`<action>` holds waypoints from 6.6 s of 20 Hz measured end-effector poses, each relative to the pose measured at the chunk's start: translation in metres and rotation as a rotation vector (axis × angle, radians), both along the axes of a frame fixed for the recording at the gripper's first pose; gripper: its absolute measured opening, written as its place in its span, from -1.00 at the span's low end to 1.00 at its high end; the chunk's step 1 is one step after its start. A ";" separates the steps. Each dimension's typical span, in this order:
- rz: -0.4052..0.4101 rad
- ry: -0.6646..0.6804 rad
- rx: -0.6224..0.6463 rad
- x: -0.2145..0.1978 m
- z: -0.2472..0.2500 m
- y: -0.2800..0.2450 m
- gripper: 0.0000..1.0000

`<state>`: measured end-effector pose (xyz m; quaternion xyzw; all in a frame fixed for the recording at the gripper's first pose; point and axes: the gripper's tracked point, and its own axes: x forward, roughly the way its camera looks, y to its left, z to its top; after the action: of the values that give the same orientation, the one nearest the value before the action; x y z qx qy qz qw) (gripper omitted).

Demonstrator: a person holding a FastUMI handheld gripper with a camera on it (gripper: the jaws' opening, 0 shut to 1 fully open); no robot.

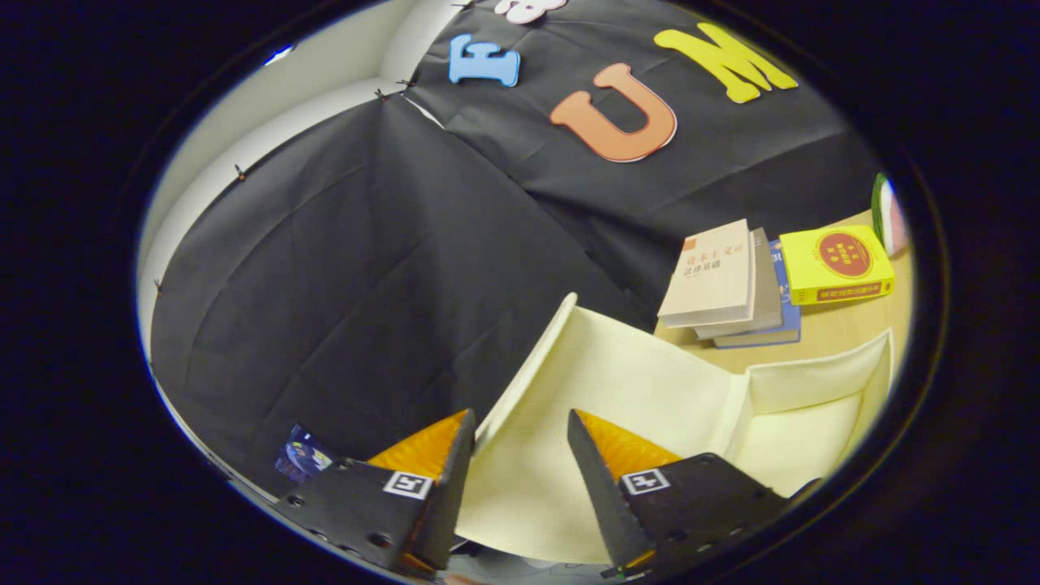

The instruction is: Open the storage box then place both shoes into the box .Put the left shoe in first, then the right shoe, with the right side of both shoes facing outward in a uniform manner.

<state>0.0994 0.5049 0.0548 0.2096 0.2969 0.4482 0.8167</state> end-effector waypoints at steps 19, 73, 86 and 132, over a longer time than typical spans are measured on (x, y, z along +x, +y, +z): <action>-0.396 -0.180 -0.336 0.040 -0.055 -0.312 0.91; -0.511 0.080 -0.621 0.017 -0.041 -0.335 -1.00; -0.483 0.315 -0.605 0.037 -0.175 -0.179 -1.00; -0.564 0.345 -0.920 0.058 -0.233 -0.576 0.45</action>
<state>0.1573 -0.0709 -0.1787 -0.0262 0.5234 -0.0035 0.8517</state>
